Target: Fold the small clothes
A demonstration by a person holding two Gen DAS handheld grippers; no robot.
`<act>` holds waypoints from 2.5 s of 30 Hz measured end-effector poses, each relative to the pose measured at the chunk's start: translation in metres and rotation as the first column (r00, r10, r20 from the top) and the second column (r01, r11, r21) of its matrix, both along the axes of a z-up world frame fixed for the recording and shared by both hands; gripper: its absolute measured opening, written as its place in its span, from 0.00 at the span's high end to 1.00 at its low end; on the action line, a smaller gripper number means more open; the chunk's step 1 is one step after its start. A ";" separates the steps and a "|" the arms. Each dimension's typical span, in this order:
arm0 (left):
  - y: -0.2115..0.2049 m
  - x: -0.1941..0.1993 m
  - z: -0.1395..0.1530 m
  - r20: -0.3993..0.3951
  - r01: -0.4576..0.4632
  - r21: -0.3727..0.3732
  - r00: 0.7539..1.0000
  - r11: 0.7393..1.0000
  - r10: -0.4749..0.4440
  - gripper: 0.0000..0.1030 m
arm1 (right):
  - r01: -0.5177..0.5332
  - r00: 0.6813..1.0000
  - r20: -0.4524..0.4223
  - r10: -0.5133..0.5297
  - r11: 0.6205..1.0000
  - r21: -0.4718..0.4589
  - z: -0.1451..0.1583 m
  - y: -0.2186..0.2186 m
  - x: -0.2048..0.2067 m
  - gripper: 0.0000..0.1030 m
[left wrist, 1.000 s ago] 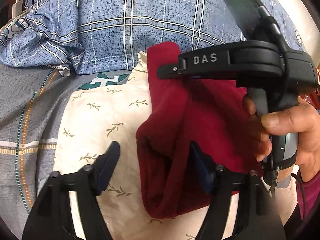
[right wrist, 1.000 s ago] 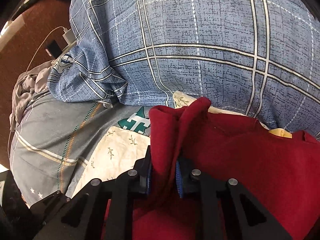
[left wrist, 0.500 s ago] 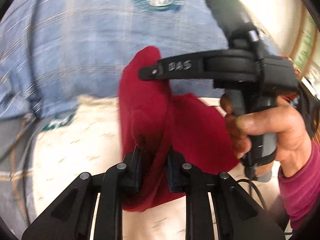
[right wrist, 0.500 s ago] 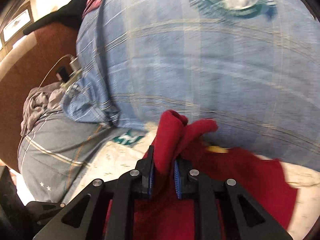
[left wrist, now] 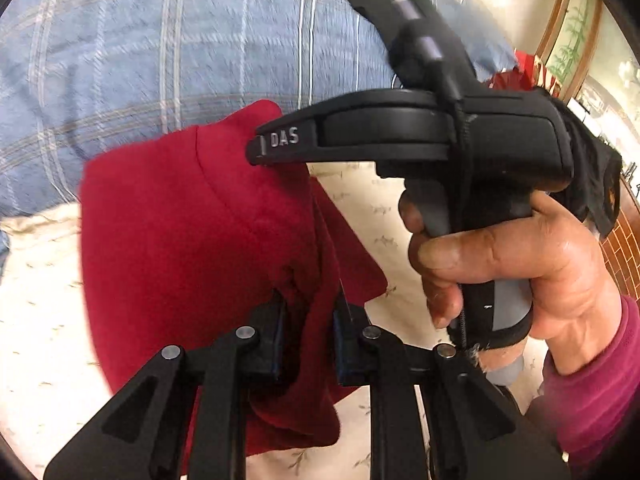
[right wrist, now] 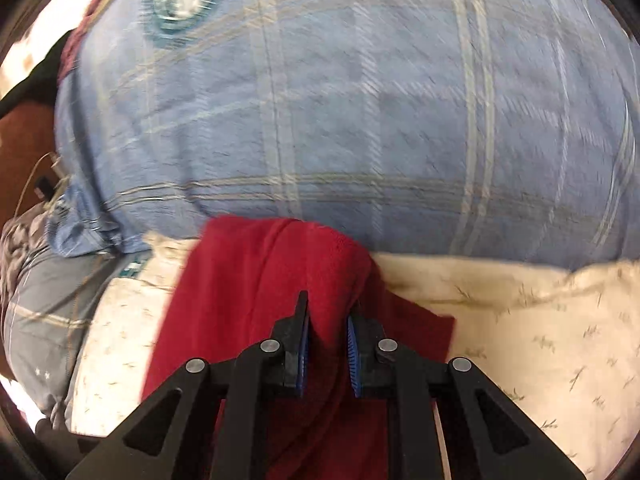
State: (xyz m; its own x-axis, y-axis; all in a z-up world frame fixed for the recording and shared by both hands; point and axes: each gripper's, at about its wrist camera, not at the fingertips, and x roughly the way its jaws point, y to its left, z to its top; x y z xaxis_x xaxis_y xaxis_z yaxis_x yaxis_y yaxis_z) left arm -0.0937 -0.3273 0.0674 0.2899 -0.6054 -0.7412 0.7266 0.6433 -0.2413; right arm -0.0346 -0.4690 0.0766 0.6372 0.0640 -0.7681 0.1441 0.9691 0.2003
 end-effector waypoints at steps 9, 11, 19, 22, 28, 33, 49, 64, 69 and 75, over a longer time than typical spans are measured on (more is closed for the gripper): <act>0.045 -0.022 0.017 0.019 0.034 -0.039 0.999 0.999 -0.033 0.41 | 0.056 0.998 0.000 -0.057 0.998 0.029 -0.010 -0.008 -0.023 0.59; 0.069 -0.018 0.023 0.061 -0.008 -0.028 0.998 1.000 0.010 0.36 | 0.043 0.998 0.031 -0.046 0.996 0.075 0.003 -0.007 -0.048 0.39; 0.121 0.005 -0.002 0.024 -0.224 0.018 0.974 0.974 0.224 0.36 | 0.009 1.000 -0.029 -0.003 0.976 0.217 -0.014 0.024 -0.086 0.32; 0.119 0.000 -0.011 0.038 -0.230 0.050 0.973 0.972 0.229 0.36 | 0.022 0.998 -0.056 -0.006 0.952 0.304 -0.035 0.027 -0.087 0.34; 0.108 -0.011 -0.022 0.035 -0.208 0.077 0.978 0.975 0.206 0.36 | 0.009 1.000 0.001 -0.009 0.991 0.136 -0.028 0.035 -0.105 0.83; 0.104 -0.007 -0.034 0.012 -0.209 0.098 0.978 0.973 0.209 0.36 | 0.018 0.999 -0.047 -0.015 0.998 0.055 -0.042 0.030 -0.114 0.82; 0.104 -0.005 -0.027 0.059 -0.239 0.101 0.971 0.966 0.234 0.36 | 0.108 0.984 0.148 -0.103 0.994 -0.028 0.019 0.043 -0.122 0.69; 0.101 -0.001 -0.031 0.038 -0.244 0.097 0.970 0.965 0.241 0.32 | 0.111 0.989 0.093 -0.113 0.993 0.032 -0.020 0.023 -0.111 0.66; 0.100 0.000 -0.032 0.024 -0.249 0.091 0.968 0.964 0.248 0.31 | 0.172 0.980 0.086 -0.180 0.981 0.090 -0.024 0.008 -0.113 0.41; 0.099 -0.001 -0.030 0.013 -0.240 0.094 0.971 0.966 0.240 0.31 | 0.103 0.992 0.061 -0.108 0.991 0.081 -0.036 0.021 -0.103 0.81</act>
